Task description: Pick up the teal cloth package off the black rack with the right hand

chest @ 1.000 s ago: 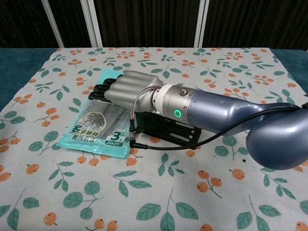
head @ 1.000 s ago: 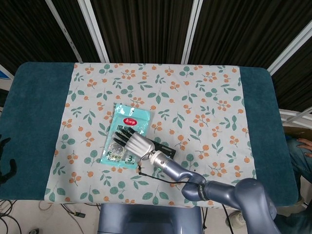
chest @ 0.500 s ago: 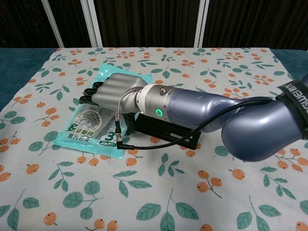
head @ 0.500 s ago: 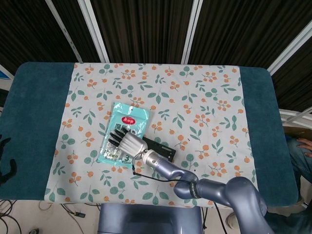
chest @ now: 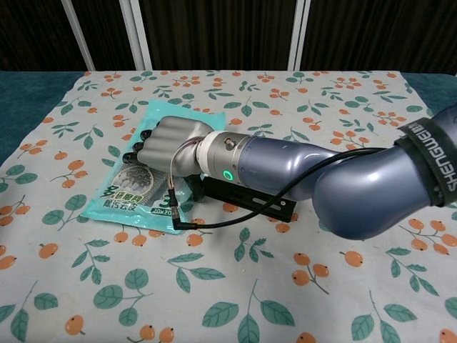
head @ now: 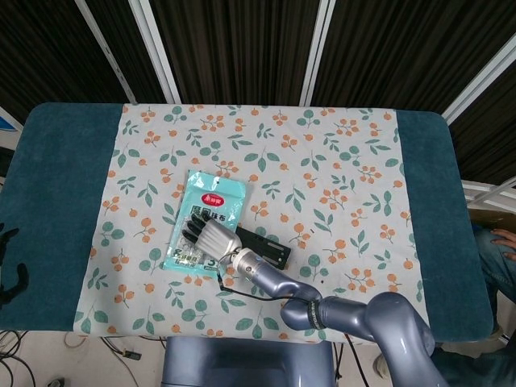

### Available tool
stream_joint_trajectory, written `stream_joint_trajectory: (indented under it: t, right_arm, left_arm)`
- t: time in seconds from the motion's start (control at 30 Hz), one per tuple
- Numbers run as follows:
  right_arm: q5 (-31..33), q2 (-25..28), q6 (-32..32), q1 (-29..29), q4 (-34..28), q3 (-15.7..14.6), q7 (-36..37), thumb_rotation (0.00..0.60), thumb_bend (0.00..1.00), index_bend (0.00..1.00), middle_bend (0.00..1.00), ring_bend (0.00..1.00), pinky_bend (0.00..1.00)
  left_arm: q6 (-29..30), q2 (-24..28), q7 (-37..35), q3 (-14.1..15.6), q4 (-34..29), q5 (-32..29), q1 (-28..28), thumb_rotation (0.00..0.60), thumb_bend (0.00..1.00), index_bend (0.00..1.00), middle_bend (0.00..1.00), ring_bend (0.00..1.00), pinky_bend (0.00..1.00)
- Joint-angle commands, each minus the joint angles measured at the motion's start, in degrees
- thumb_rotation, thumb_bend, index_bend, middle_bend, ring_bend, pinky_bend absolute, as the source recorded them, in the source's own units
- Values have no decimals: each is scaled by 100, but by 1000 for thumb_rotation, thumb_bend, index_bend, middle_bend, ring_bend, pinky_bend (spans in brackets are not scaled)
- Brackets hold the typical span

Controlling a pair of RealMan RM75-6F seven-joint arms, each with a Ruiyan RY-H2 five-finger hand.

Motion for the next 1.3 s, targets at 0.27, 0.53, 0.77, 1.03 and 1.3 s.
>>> stream_joint_trajectory:
  t: [0.27,0.53,0.77,1.03,1.3]
  right_arm:
    - [319,-228,153,-81,-78,51,529,600,169,304,294,268,184]
    - [42,-224,251,-122,10,-106,1197,600,298,525,472,410,214]
    - [-166,-148,416,-214,57,-206,1710,600,413,690,565,496,276]
    - [-538,56,1043,-399,-86,-170,2490,600,464,863,690,606,360]
    - [-626,673,1711,-702,-616,100,3053,600,465,872,699,614,368]
  left_arm:
    - [-44,27,-49,1,-31,-29,-5,600,574,128,0,0,0]
    - [-64,43,-55,9,-42,-36,-9,600,575,134,0,0,0]
    - [-68,47,-52,9,-49,-51,-10,600,575,140,0,0,0]
    - [-89,58,-57,10,-61,-72,-16,600,577,144,0,0,0]
    - [-79,59,-59,12,-67,-71,-13,600,577,150,0,0,0]
